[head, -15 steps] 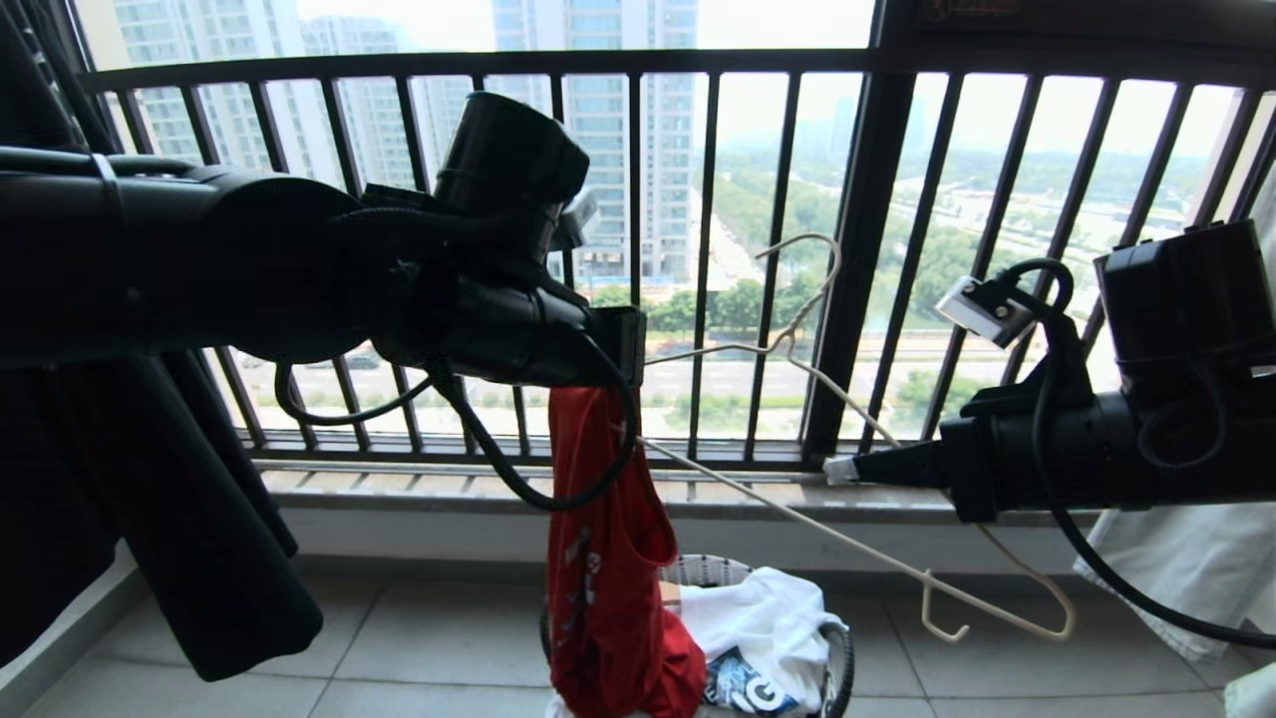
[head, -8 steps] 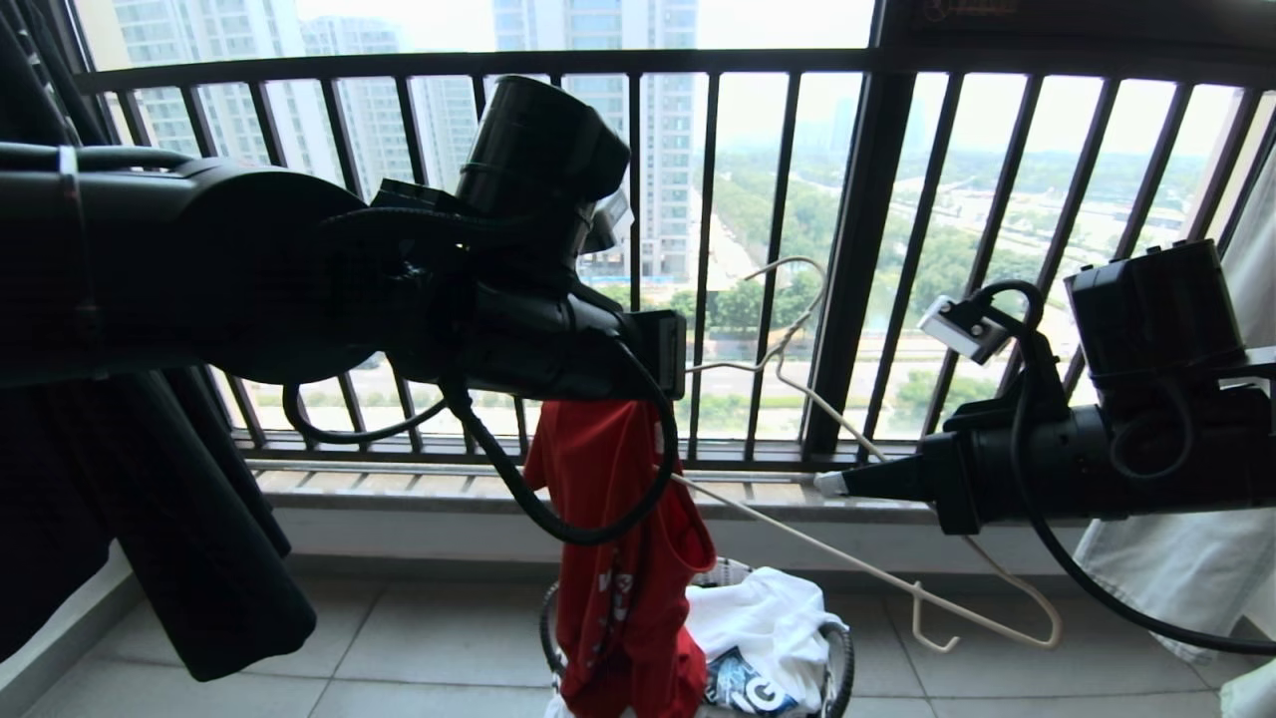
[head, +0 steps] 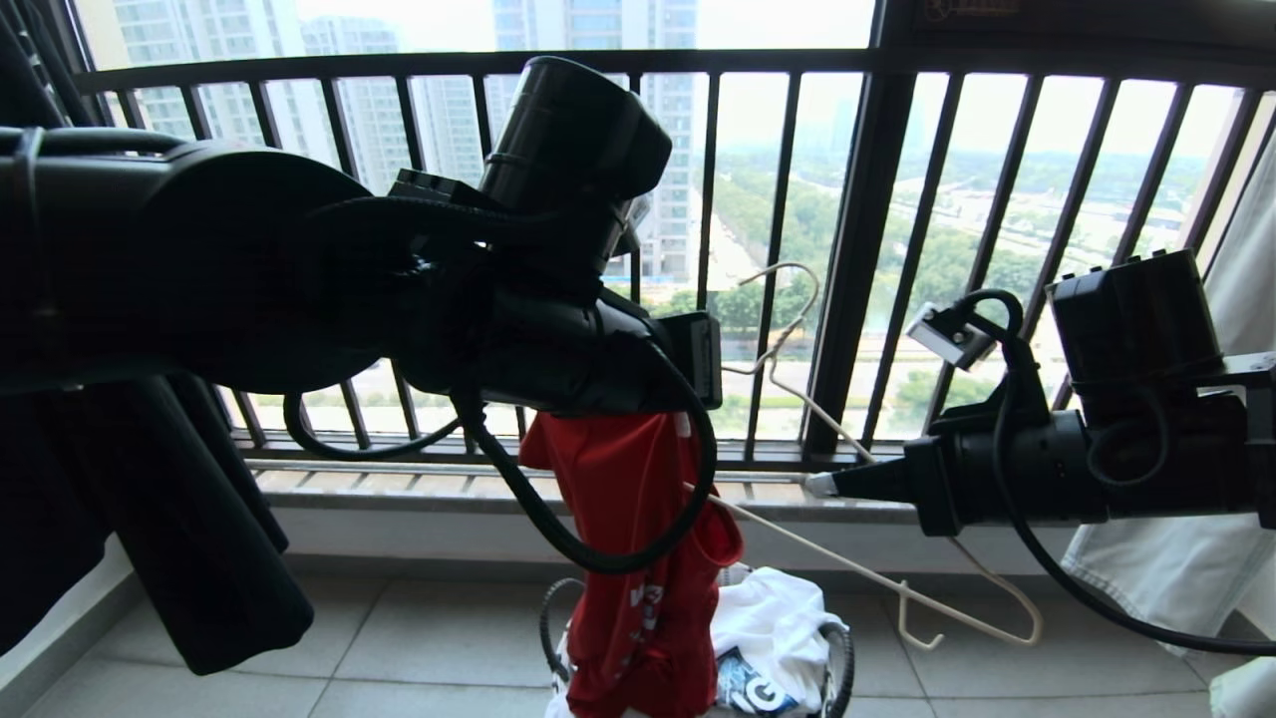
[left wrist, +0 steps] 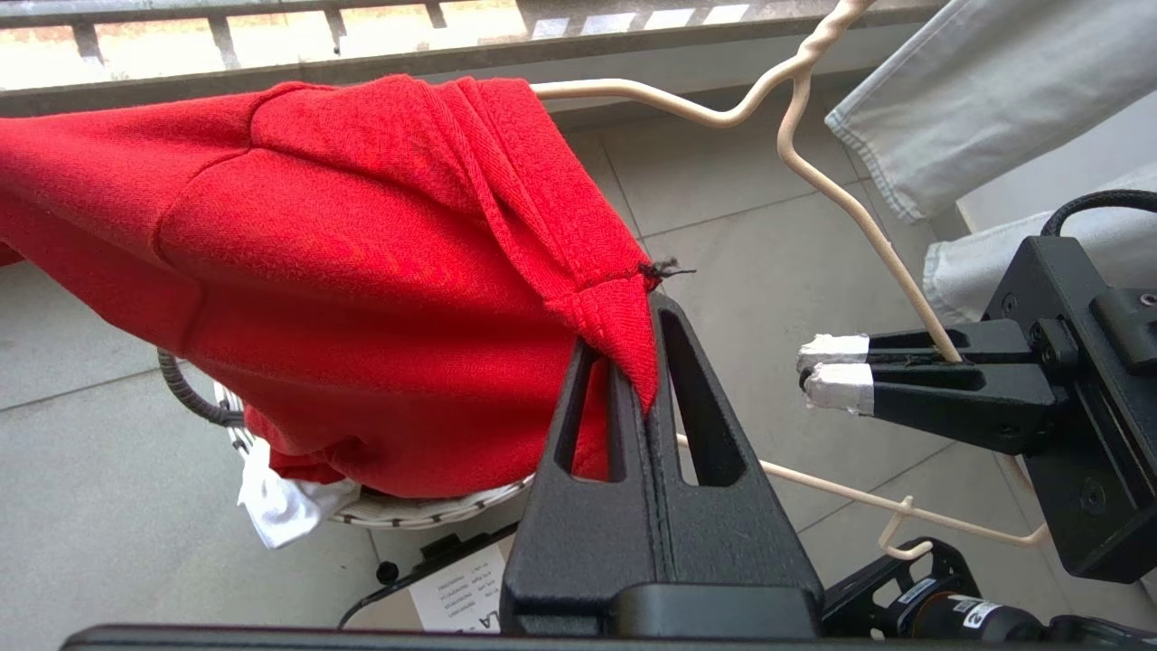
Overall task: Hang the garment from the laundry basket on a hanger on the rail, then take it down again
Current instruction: Hang the clothes on the clothes rack
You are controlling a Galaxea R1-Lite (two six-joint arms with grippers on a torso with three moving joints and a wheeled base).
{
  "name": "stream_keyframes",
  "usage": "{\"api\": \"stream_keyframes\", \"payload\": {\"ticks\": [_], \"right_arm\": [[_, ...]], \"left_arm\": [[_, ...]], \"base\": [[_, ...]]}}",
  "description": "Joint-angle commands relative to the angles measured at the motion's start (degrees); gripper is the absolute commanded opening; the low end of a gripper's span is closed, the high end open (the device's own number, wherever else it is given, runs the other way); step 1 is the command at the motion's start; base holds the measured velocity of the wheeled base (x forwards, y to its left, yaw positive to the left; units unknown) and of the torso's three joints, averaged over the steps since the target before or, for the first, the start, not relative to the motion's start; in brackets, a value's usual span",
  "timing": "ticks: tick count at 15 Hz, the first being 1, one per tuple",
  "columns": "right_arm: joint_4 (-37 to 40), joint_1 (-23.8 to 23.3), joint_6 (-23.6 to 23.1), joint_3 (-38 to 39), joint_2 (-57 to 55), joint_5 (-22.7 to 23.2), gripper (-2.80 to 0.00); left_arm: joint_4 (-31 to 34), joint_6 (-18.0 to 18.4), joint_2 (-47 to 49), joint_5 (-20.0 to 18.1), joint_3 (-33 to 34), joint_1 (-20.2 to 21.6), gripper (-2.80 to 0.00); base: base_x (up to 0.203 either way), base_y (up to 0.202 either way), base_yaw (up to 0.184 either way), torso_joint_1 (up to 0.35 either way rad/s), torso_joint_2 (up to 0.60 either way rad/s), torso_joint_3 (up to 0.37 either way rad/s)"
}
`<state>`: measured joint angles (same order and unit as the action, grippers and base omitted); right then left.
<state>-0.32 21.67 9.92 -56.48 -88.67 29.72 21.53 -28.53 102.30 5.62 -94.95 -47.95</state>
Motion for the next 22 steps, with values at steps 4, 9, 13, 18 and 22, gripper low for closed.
{"api": "stream_keyframes", "payload": {"ticks": [4,9,13,18,22], "right_arm": [[-2.09,-0.68,-0.14,0.31,-0.50,-2.57,-2.80],[-2.21,1.22,0.19,0.80,-0.84,-2.48,-2.80],[-3.11,2.86,0.26,0.93,0.51,-2.38,-2.80],[-7.96,2.94,-2.31,0.37,-1.59,0.28,-2.80],[-8.38,2.93,-5.49,-0.86,-3.37,3.35,-2.80]], "left_arm": [[7.52,-3.14,-0.54,0.09,-4.86,-1.80,-2.80],[7.56,-3.14,-0.07,0.01,-4.11,-3.21,-2.80],[7.28,-0.85,3.17,0.26,-4.74,-3.83,-2.80],[7.32,5.06,2.48,0.46,-9.49,-1.47,-2.80],[7.39,10.06,1.48,5.25,-13.14,-1.09,-2.80]], "base": [[0.000,0.000,0.000,0.000,0.00,0.000],[0.000,0.000,0.000,0.000,0.00,0.000],[0.000,0.000,0.000,0.000,0.00,0.000],[0.000,0.000,0.000,0.000,0.00,0.000],[0.000,0.000,0.000,0.000,0.00,0.000]]}}
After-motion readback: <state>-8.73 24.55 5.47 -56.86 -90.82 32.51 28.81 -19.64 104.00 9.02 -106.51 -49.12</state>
